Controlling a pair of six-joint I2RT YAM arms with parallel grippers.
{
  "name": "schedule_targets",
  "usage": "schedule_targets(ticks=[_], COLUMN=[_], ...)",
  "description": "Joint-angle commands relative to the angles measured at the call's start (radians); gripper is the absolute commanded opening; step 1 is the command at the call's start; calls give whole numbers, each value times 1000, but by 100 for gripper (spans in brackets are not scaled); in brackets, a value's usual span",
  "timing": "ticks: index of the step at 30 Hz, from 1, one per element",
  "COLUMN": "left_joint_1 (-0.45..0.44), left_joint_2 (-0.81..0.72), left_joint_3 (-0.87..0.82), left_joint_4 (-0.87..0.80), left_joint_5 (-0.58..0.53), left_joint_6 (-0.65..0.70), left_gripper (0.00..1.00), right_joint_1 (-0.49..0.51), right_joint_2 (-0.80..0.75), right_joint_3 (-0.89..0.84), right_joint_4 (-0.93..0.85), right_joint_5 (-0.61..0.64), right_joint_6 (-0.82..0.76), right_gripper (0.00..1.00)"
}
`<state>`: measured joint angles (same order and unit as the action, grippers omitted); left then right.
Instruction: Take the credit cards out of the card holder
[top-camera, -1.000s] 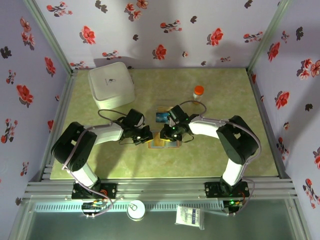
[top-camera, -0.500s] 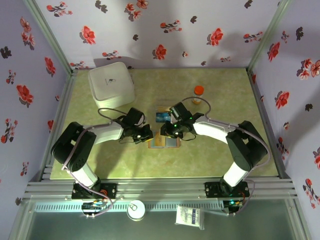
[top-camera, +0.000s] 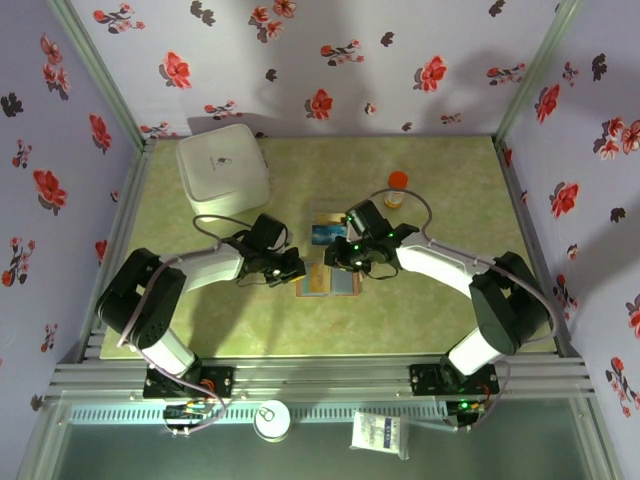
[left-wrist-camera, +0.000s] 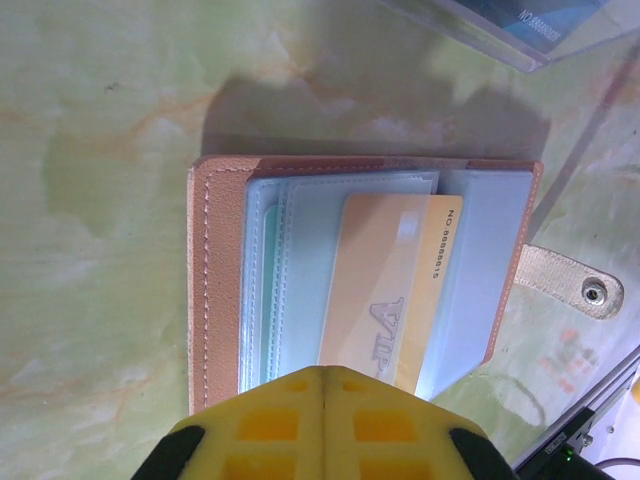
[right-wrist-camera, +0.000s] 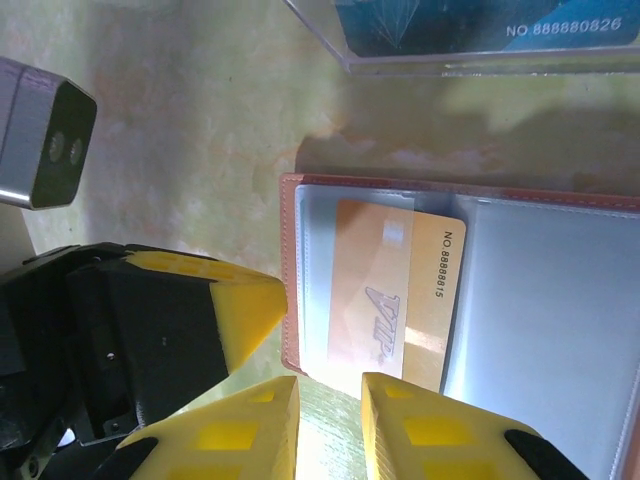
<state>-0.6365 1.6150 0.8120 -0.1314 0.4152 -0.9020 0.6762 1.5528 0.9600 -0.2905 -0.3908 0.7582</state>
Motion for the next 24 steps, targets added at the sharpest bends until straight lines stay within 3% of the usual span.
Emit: schedule_targets(ticks=[1,24], left_joint_1=[3,0], left_joint_2=[-33,-103], left_joint_3=[23,11], left_joint_4=[-27,-59], left_joint_5=[-16,-43], left_joint_6=[20,23], left_gripper=[2,2], right_joint_1=[-12,-28], right_joint_2=[-34,-105], right_joint_3=[-15,-56], right_joint_4=[-39,-37], right_joint_5=[26,39], right_joint_6=[-28,-6], right_gripper=[24,24])
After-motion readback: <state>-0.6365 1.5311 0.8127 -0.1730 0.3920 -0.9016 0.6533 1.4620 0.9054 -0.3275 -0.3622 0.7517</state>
